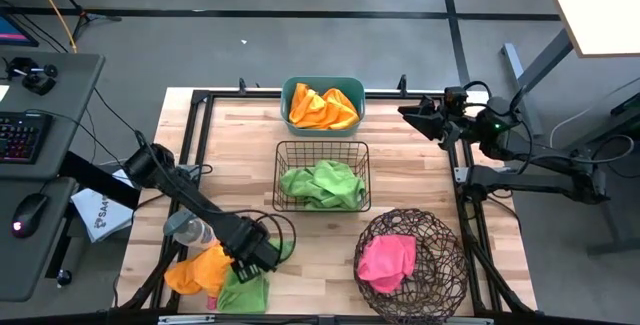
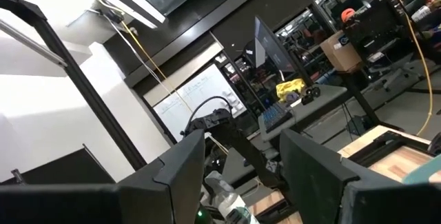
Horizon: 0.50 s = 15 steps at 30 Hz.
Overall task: Sort microfiber towel by color & place in baskets
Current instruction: Put the orange microfiber cloth into the blue and green bin
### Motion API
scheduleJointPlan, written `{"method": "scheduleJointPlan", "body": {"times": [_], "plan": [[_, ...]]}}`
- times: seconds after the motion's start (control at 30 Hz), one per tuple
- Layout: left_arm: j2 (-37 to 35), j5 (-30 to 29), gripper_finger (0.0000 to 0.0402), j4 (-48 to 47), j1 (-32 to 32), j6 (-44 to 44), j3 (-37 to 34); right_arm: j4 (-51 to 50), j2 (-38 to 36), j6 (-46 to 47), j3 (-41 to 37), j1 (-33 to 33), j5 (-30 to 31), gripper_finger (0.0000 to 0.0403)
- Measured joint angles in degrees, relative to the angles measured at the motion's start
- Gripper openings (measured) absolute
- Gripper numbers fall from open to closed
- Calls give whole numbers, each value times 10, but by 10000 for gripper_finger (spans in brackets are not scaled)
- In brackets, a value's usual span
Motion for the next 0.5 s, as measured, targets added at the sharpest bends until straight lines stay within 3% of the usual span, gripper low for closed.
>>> {"method": "scheduleJointPlan", "body": {"times": [0.33,0.43,0.5], "plan": [[0,3,202,11,-10,-3,-33,-3,0,-1,0,0,0,184],[0,3,160,16,-10,15,-32,-4,0,-2,0,0,0,184],[0,4,102,16,-10,22,-32,-4,0,-2,0,0,0,184]]}}
